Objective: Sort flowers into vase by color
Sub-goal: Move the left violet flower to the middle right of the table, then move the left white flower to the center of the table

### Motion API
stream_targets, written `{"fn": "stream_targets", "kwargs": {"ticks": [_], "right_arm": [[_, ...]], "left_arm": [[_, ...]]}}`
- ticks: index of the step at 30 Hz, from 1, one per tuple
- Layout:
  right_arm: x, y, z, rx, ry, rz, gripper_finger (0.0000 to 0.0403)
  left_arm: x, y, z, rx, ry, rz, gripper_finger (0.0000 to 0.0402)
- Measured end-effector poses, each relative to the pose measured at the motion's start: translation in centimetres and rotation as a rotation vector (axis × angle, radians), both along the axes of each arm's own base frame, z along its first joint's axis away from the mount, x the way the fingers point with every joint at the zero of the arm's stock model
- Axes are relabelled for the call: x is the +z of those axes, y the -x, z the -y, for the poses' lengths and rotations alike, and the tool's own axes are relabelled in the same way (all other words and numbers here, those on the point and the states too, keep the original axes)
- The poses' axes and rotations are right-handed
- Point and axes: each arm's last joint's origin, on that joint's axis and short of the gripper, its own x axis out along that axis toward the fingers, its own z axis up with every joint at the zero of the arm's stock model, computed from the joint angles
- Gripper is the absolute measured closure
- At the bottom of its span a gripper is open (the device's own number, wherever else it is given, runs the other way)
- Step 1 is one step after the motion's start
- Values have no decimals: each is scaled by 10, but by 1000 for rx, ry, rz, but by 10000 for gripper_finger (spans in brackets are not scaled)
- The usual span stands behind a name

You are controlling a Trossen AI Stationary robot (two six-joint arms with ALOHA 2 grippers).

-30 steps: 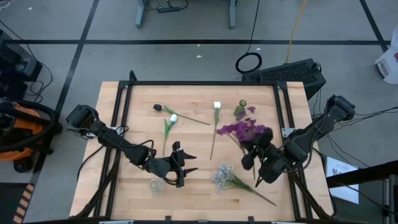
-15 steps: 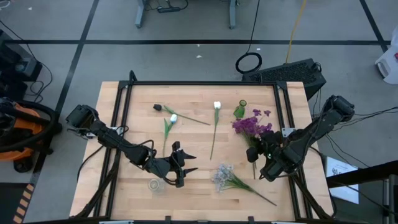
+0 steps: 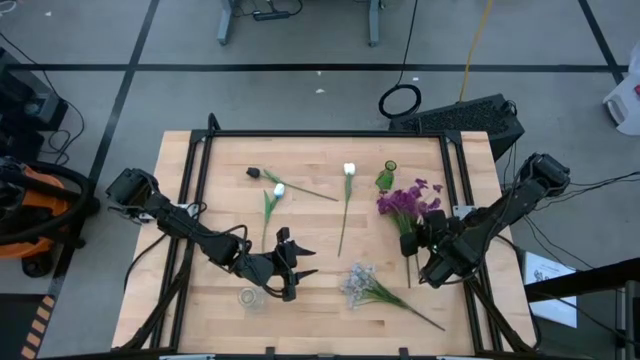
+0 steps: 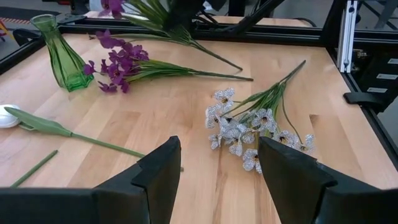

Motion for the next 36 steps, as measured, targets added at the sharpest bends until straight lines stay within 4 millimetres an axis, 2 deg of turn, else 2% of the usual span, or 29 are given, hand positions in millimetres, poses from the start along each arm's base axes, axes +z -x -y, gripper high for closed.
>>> {"fn": "stream_targets", "kwargs": {"ticks": [10,15,24,30,36], "right_arm": [[-15,6,6,-28,13,-1,389],[-26,9,8,-26,9,4,374],[-30,10,9,-25,-5,-1,324],[-31,12,7,-21,-79,-95,279],[-18,7,2,28,-93,-135,237]], "left_arm": [[0,0,0,0,0,0,183],[0,0,0,0,0,0,183],[0,0,0,1,2,0,183],[0,0,-1,16,19,3,183],[1,0,-5,146,-38,37,183]]}}
